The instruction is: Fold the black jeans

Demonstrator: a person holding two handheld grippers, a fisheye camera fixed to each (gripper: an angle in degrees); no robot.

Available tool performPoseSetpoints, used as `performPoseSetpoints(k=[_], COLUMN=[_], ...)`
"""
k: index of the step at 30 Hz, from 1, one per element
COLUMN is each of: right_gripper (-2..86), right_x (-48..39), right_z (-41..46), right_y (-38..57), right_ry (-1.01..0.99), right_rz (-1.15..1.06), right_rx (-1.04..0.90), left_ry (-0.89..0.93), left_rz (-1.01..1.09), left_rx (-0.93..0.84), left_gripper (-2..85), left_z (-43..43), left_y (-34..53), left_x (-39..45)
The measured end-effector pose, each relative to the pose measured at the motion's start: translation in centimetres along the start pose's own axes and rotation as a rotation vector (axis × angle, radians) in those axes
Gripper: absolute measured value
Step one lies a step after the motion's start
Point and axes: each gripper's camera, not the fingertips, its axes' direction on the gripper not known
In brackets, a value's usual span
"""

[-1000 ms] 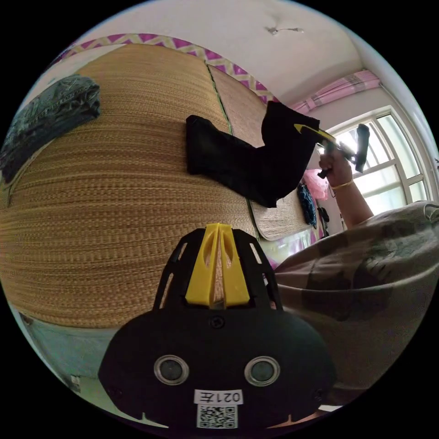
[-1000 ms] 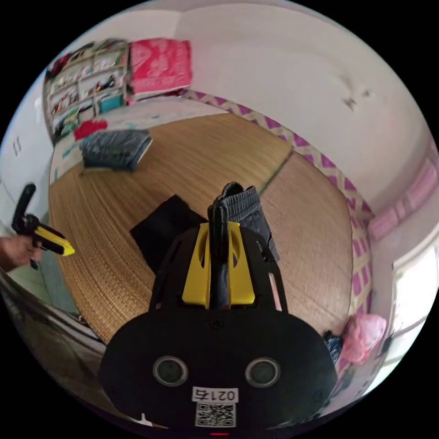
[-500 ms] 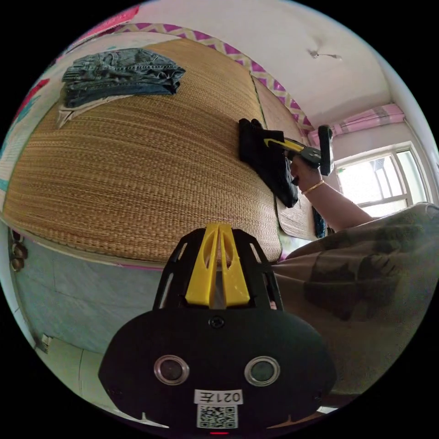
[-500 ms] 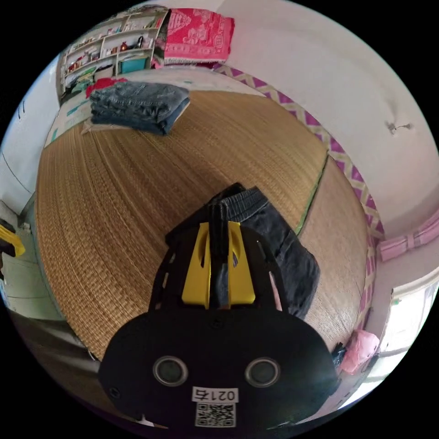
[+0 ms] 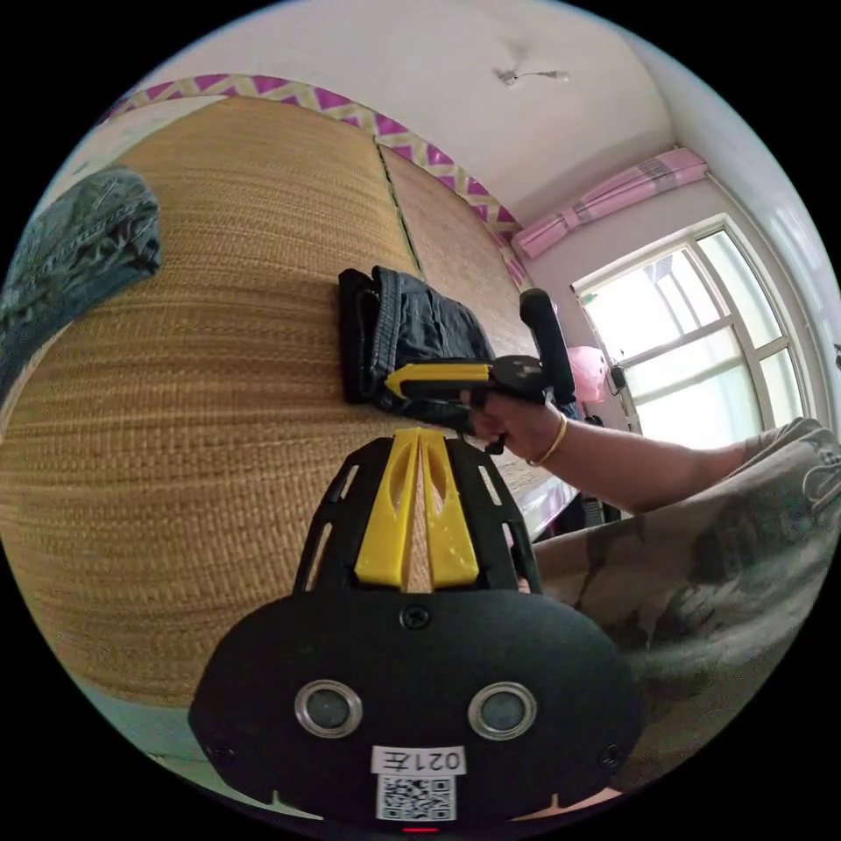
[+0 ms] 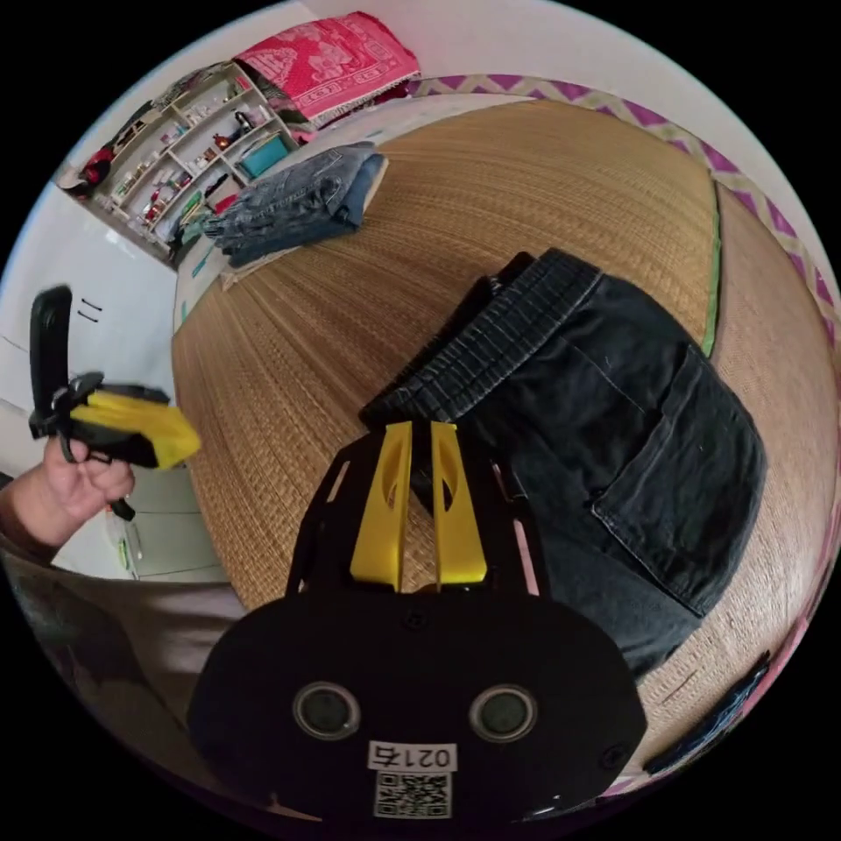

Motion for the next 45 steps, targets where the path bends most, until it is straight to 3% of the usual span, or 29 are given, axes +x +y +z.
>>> performPoseSetpoints(k=[3, 8, 10, 12, 14, 17, 21, 27, 30, 36, 45], right_gripper=[2.7, 8.4, 9.4, 10.8, 11.4, 12.3, 8.9, 3.0, 1.6, 0.9, 0.9], right_x=[4.1, 16.6, 22.9, 30.6, 35.1, 40.0, 42.8, 44.2, 43.6, 41.6, 41.9], right_z=[-2.9, -4.9, -3.4, -0.1, 3.2, 9.9, 18.0, 22.9, 21.9, 17.7, 8.6], right_y=[3.6, 14.6, 19.4, 25.3, 29.0, 33.6, 37.3, 42.8, 46.3, 59.0, 89.3], right_ry=[-0.088, 0.152, 0.149, -0.023, -0.226, -0.489, -0.662, -0.668, -0.698, -0.565, -0.343], right_rz=[0.056, 0.32, 0.473, 0.647, 0.715, 0.777, 0.76, 0.748, 0.706, 0.703, 0.933], right_rx=[0.148, 0.208, 0.179, 0.173, 0.187, 0.176, 0.156, 0.19, 0.27, 0.348, 0.671], left_ry=[-0.057, -0.188, -0.203, -0.169, -0.035, -0.011, 0.043, 0.19, 0.229, 0.245, 0.394], left_rz=[0.026, 0.064, 0.046, -0.032, -0.136, -0.161, -0.185, -0.303, -0.246, 0.089, 0.388], left_rx=[0.016, -0.016, -0.039, -0.062, -0.118, -0.248, -0.293, -0.249, -0.254, -0.366, -0.535], left_gripper=[-0.8, 2.3, 6.7, 10.4, 13.0, 15.7, 12.9, 6.3, 5.2, 5.2, 5.2], left_z=[2.1, 6.6, 8.2, 9.6, 11.6, 14.7, 16.6, 16.2, 15.2, 16.6, 34.9], left_y=[-6.2, -14.5, -16.6, -18.5, -20.6, -23.2, -26.6, -31.2, -34.4, -43.7, -55.3], left_x=[1.7, 3.0, 2.5, 0.9, -1.5, -2.2, -1.7, -0.6, 4.3, 20.8, 49.6])
